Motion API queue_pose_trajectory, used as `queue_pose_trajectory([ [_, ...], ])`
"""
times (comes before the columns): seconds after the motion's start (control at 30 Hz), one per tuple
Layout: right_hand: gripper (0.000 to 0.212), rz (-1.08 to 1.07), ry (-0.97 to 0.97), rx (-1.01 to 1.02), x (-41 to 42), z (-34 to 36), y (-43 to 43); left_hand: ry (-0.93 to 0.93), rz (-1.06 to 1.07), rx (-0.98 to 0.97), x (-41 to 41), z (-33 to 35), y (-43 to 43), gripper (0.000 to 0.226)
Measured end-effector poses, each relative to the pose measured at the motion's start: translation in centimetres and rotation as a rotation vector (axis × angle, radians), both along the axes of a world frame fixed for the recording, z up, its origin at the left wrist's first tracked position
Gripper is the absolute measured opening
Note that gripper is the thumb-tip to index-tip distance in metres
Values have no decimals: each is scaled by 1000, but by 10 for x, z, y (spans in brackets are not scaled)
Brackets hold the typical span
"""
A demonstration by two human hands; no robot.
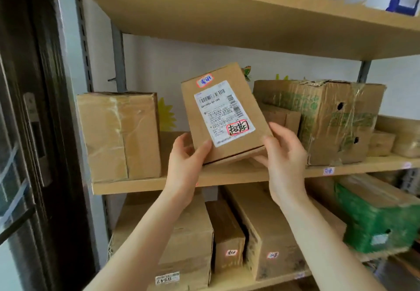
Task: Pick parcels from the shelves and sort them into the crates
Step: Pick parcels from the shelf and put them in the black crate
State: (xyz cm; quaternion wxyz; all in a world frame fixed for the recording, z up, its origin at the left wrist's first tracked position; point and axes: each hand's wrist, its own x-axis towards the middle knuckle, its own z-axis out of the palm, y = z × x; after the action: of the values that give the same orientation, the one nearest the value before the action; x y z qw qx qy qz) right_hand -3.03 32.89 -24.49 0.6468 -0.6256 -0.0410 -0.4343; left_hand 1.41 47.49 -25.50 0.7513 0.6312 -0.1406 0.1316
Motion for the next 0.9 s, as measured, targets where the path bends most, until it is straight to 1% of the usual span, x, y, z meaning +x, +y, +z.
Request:
queue_pose_trajectory([
  [0.13, 23, 76, 59, 96, -10, -16, 1, 6, -53, 21, -13, -7, 0, 43],
  [0.23, 9, 124, 121, 139, -19, -15, -11, 8, -105, -74, -25, -8, -3, 33],
  [0.3, 12, 148, 169, 160, -33, -18, -27, -3, -186, -122, -34, -13, -14, 33],
  [0.37, 13, 121, 176, 195, -51, -31, -51, -2, -286, -118, -42, -23, -33, 37],
  [0.47, 12, -7, 159, 280, -82, -59, -91, 42, -431, -76, -54, -44, -80, 38],
  [0.53, 6, -95, 137, 371, -104, -81, -125, 57, -498, -16, -66, -60, -124, 37],
  [0.63, 5, -280, 145, 495, -144, -120, -183, 23, -589, 99, -91, -94, -201, 36],
  [0.7, 14, -408, 169, 546, -177, -146, -226, 28, -667, 167, -113, -120, -259, 37],
  [0.77, 20, -521, 206, 587, -213, -176, -276, 85, -774, 241, -141, -147, -321, 39],
  [0.87, 9, -637, 269, 648, -272, -217, -353, 161, -909, 328, -185, -186, -414, 44],
  [0.9, 8, -689, 300, 660, -291, -231, -376, 188, -942, 368, -200, -199, -443, 48],
])
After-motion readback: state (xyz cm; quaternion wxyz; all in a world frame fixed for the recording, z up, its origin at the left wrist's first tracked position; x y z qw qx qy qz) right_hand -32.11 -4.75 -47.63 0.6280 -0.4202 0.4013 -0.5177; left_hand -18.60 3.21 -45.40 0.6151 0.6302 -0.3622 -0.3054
